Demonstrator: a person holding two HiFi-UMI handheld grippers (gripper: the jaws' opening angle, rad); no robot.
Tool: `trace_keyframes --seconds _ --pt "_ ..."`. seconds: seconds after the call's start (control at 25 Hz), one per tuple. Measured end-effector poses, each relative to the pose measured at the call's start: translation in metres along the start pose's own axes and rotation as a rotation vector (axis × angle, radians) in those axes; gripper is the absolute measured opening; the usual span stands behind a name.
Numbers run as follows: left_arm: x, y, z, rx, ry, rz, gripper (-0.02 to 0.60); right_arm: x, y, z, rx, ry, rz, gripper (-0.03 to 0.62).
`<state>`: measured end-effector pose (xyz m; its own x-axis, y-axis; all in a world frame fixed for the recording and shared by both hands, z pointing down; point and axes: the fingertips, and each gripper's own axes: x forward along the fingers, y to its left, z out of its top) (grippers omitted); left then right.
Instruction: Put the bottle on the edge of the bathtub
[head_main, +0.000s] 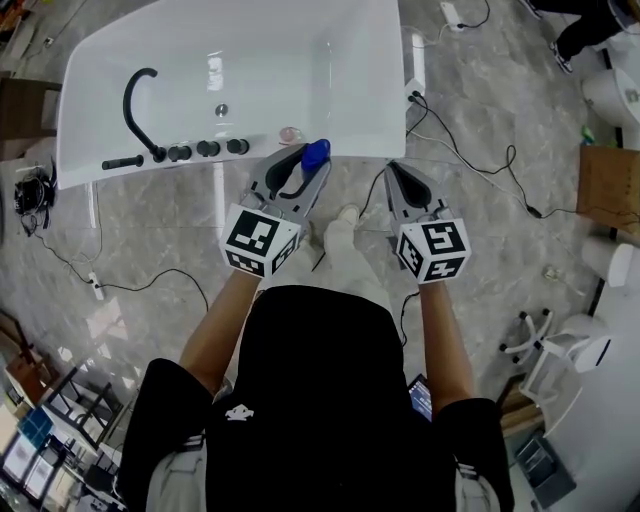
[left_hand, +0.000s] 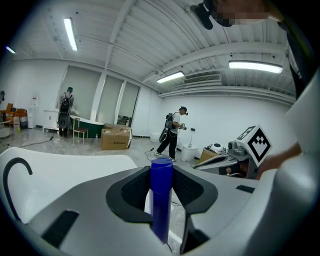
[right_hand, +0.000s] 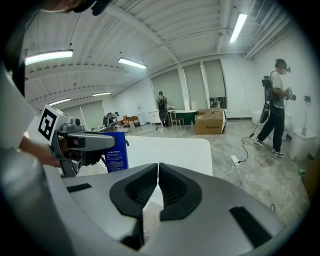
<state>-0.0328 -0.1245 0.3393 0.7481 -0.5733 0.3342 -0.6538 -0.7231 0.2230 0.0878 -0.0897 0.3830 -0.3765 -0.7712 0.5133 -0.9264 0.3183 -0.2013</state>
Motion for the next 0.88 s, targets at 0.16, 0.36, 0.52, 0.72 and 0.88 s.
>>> trace_keyframes --seconds 0.16,0.36,0.52,0.72,0.88 --pt "0.018 0.008 -0.018 -0.009 0.028 0.013 0.149 0.011 -0.012 -0.014 0.011 0.031 0.007 0.025" --pt "0.038 0.019 -0.036 -0.018 0.057 0.028 0.147 0.028 -0.025 -0.028 0.027 0.070 0.022 0.025" --pt "0.058 0.029 -0.053 -0.012 0.077 0.033 0.147 0.048 -0.039 -0.041 0.030 0.094 0.027 0.025" --pt "0.076 0.038 -0.077 -0.019 0.114 0.035 0.146 0.066 -0.046 -0.054 0.039 0.124 0.032 0.025" --pt "0.083 0.041 -0.095 -0.038 0.141 0.044 0.146 0.072 -0.046 -0.067 0.058 0.145 0.043 0.025"
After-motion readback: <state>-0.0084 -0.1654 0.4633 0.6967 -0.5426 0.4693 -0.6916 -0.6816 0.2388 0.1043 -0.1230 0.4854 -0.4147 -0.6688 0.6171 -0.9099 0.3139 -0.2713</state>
